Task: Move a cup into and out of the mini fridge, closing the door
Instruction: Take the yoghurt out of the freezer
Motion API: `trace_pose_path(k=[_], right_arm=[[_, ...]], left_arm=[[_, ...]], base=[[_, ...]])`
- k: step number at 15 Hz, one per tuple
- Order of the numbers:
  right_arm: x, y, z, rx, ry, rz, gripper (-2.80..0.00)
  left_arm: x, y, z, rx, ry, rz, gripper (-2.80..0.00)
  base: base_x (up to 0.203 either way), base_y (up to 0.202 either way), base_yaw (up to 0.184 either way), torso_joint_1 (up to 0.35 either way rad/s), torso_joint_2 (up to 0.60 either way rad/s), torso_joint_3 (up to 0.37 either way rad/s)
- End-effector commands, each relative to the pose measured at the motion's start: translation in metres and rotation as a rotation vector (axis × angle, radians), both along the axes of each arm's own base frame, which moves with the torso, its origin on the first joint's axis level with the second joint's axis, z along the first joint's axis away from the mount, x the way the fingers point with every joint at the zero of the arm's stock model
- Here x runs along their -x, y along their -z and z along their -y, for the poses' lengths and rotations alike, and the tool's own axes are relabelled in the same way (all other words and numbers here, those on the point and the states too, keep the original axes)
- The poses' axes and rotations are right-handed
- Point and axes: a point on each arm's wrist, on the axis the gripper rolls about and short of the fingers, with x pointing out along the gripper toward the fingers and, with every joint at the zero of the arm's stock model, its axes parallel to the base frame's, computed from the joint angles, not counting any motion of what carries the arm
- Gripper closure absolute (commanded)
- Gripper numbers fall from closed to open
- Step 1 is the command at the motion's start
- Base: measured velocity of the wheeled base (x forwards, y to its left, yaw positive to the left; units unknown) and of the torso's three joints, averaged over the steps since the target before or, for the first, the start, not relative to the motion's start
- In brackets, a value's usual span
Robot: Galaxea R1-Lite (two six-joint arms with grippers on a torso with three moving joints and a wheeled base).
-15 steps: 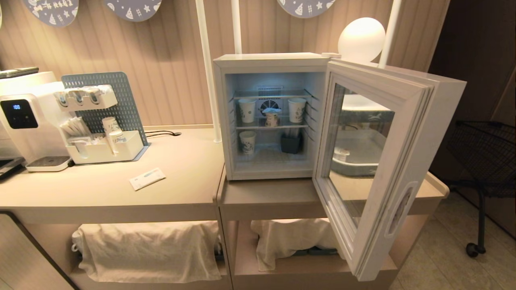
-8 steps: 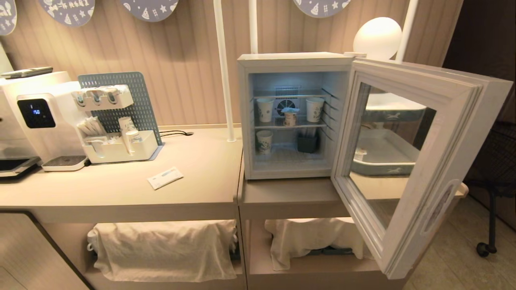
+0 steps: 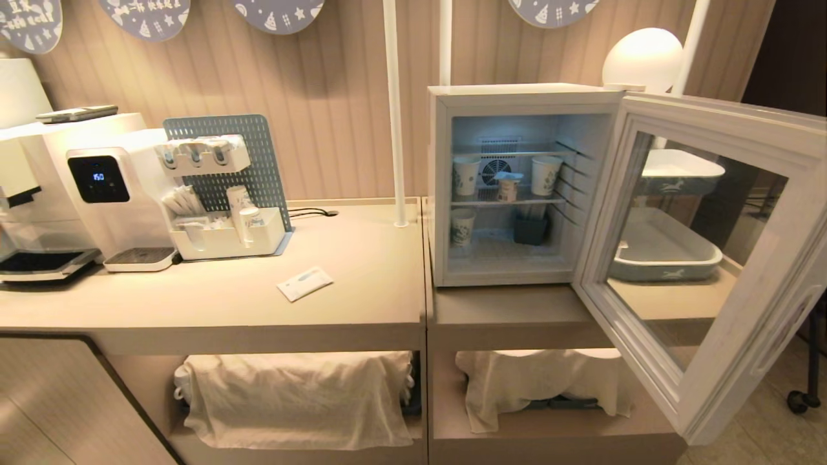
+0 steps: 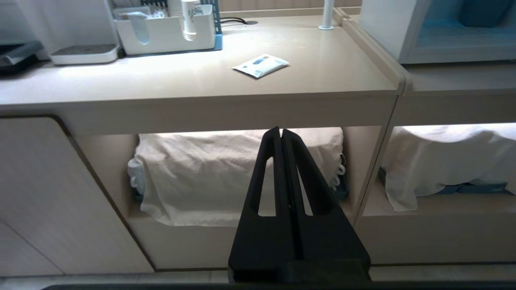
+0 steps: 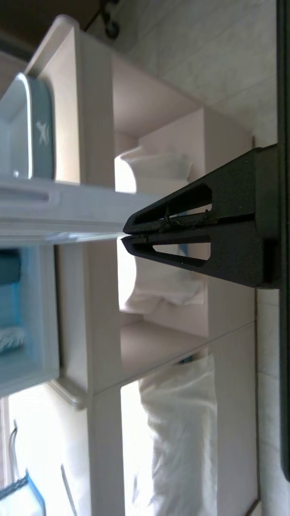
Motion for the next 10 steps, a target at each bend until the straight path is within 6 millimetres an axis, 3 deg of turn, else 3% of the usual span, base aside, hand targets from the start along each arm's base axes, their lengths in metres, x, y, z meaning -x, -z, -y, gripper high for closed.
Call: trace_pose_path(k=[1,5,10], right_arm=[[0.0001,0.0001,0.0,0.0,0.0,0.0,0.0],[0.0001,0.0001,0.0,0.0,0.0,0.0,0.0],[0.0001,0.0001,0.0,0.0,0.0,0.0,0.0]], left_arm=[[-0.0001,0.0006,0.0,0.0,0.001,-0.003,0.0],[-0.0001,0.0008,0.0,0.0,0.001,-0.004,0.0],[-0.0001,0.0007,0.0,-0.005,0.003,-0.005,0.0]], base=[[0.0,-0.012,0.089,0.004,0.0,0.005],[0.0,0.055,0.047,0.004,0.0,0.0],[0.0,0.0,0.0,0.0,0.0,0.0]])
